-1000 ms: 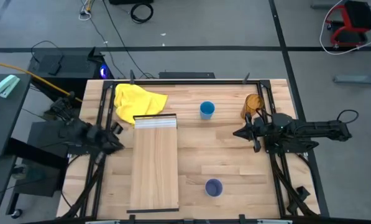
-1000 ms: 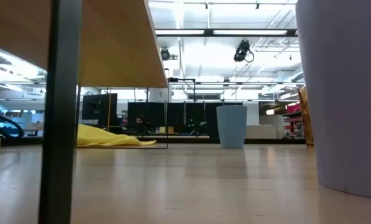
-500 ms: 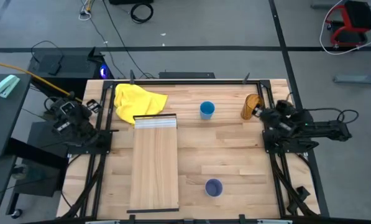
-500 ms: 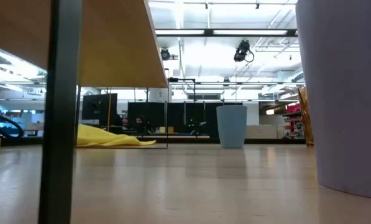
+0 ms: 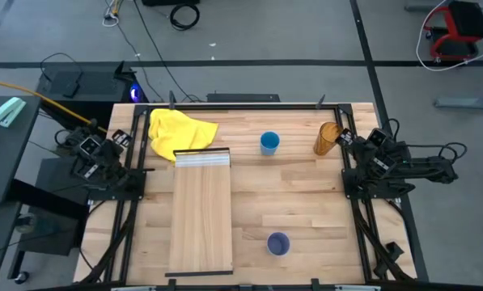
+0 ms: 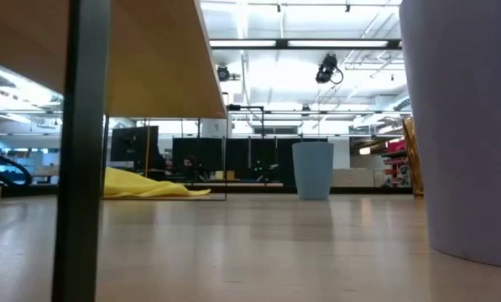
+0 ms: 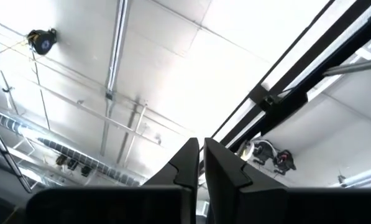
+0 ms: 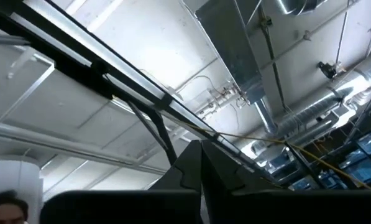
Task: Stack small to large cups/mugs on shelf
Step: Put the yellow cup on the shelf
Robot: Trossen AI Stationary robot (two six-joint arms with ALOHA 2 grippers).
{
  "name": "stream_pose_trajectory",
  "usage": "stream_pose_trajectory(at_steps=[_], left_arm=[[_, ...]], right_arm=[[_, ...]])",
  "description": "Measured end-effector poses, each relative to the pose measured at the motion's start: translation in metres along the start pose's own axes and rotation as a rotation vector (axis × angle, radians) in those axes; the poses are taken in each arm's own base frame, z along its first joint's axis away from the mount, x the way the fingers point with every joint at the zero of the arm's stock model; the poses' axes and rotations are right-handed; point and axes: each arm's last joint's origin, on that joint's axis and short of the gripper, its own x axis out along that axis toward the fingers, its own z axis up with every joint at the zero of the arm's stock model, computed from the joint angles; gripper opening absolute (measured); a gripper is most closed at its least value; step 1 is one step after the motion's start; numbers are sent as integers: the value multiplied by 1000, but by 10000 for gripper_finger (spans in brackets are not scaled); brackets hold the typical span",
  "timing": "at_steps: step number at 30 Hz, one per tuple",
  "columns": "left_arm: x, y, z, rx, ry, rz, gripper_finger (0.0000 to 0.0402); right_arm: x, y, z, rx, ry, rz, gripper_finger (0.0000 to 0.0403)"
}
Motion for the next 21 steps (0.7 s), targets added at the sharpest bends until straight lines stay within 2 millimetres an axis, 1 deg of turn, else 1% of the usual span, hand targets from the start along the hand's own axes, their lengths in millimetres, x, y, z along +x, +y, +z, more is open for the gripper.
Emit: stream_pose_trajectory(at_steps=[2, 4, 8, 12, 15, 17, 21], left_arm=[[0, 0, 1, 29, -5, 6, 33], [1, 1, 1, 97, 1, 28, 31], [12, -2, 9, 154, 13, 60, 28], [36, -7, 22, 189, 111, 118, 36], [57, -12, 32, 220, 220, 196, 43], [70, -15, 38, 250, 271, 247, 46], [94, -22, 47, 316, 336, 342, 52]], right_arm=[[0, 0, 0, -21, -12, -16, 10], [0, -2, 1, -21, -48, -65, 10], [-1, -6, 4, -21, -148, -201, 10], [-2, -8, 6, -24, -220, -300, 13], [3, -6, 10, -27, -218, -322, 22], [11, -2, 17, -34, -192, -340, 28], [36, 8, 34, -115, -50, -435, 39]])
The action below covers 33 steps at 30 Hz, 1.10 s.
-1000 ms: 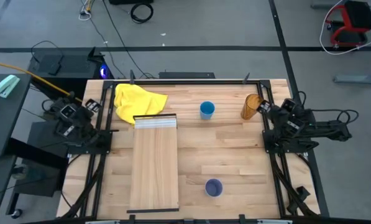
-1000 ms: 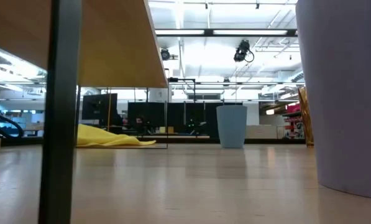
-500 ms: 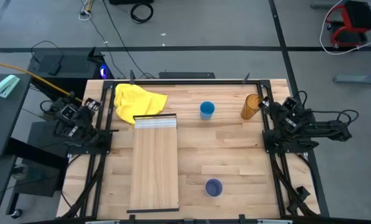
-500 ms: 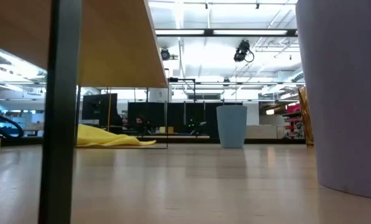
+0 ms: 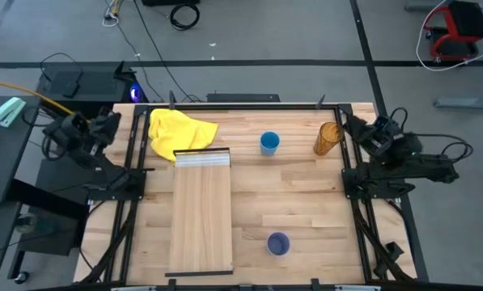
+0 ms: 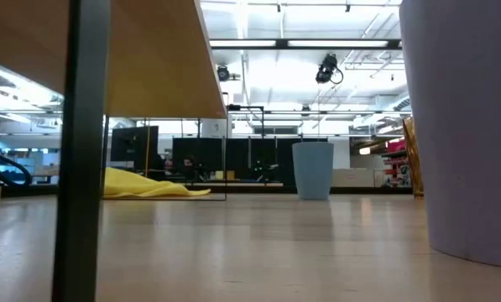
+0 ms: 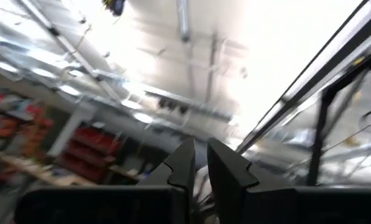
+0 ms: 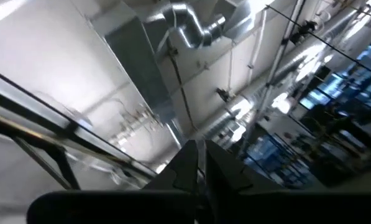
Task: Stack small to large cups/mugs on shelf
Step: Put the yellow cup on the shelf
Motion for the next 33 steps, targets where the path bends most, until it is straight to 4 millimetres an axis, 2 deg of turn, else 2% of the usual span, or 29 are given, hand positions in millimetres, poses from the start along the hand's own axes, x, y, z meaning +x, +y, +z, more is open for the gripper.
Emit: stream_pose_trajectory(at_steps=[8, 11, 18, 22, 28, 33], left_arm=[[20, -13, 9, 103, 175, 260, 52], [25, -17, 11, 108, 185, 276, 54], [28, -20, 13, 87, 185, 279, 49], [30, -26, 6, 125, 205, 271, 54], [34, -33, -1, 176, 212, 270, 56], [40, -40, -11, 238, 198, 223, 57]], right_arm=[[35, 29, 36, -231, 303, -400, 46], [46, 39, 48, -304, 373, -514, 46], [70, 66, 84, -390, 420, -630, 46], [78, 78, 101, -415, 428, -672, 46], [88, 87, 111, -436, 453, -707, 46], [97, 85, 105, -453, 501, -732, 46]])
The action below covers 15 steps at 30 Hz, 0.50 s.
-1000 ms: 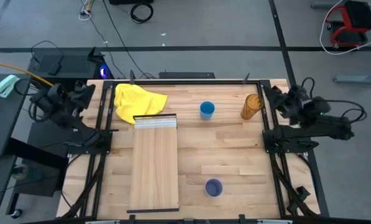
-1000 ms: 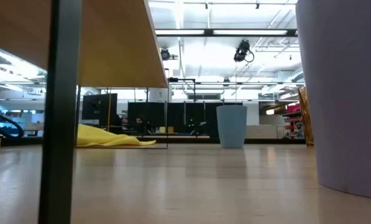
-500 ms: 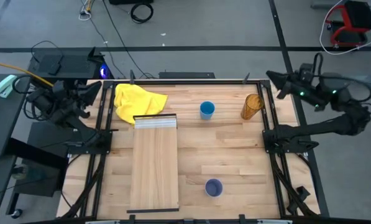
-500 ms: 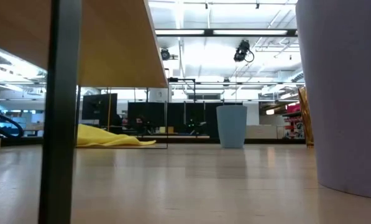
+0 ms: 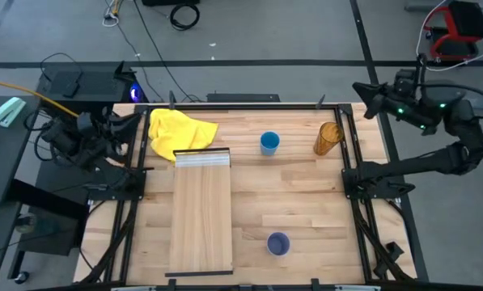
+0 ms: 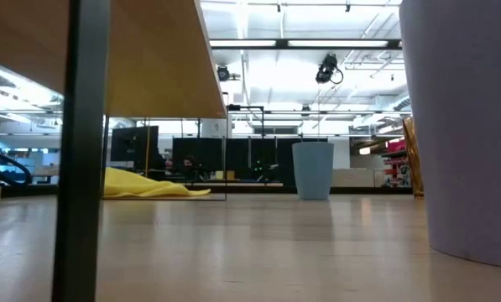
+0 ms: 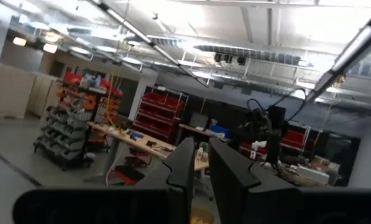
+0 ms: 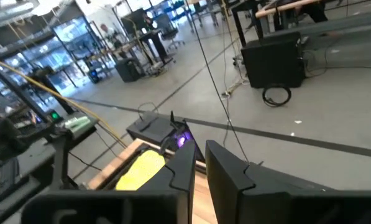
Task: Stack small to large cups/mugs on shelf
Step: Put the yellow cup on the shelf
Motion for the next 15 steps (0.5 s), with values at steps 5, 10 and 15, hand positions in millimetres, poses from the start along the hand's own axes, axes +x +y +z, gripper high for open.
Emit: stream_pose_trajectory(at_steps=[5, 10, 15], left_arm=[[12, -16, -15, 71, 3, 16, 55], [31, -27, -38, 122, 33, 46, 51], [59, -24, -61, 100, 55, -9, 52]], right_arm=[[7, 4, -2, -16, 22, -12, 46], [8, 4, -2, -16, 20, -22, 46], [9, 3, -2, -12, 14, -38, 46]])
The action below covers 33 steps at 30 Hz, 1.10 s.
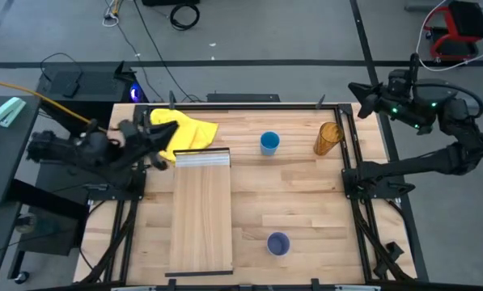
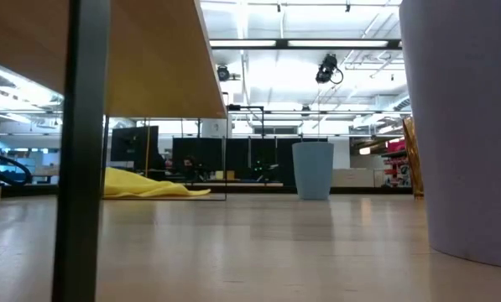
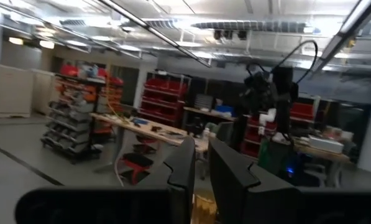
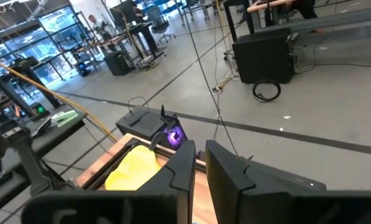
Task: Stack small to large cups/mugs on shelf
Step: Put the yellow cup on the shelf
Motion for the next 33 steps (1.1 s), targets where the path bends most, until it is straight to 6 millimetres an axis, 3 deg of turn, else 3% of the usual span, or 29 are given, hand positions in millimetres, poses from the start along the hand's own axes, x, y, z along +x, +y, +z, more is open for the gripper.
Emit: stream_pose_trajectory(at_steps=[3, 17, 26, 33], left_arm=[[22, 9, -6, -5, 24, -39, 52], [158, 62, 25, -33, 311, -208, 52], [245, 98, -1, -65, 583, -216, 52], [289, 95, -26, -2, 760, -239, 60]], right_arm=[[0, 0, 0, 1, -1, -3, 46], [0, 0, 0, -20, 2, -3, 46], [0, 0, -1, 6, 14, 14, 46], [9, 6, -3, -10, 53, 22, 46]])
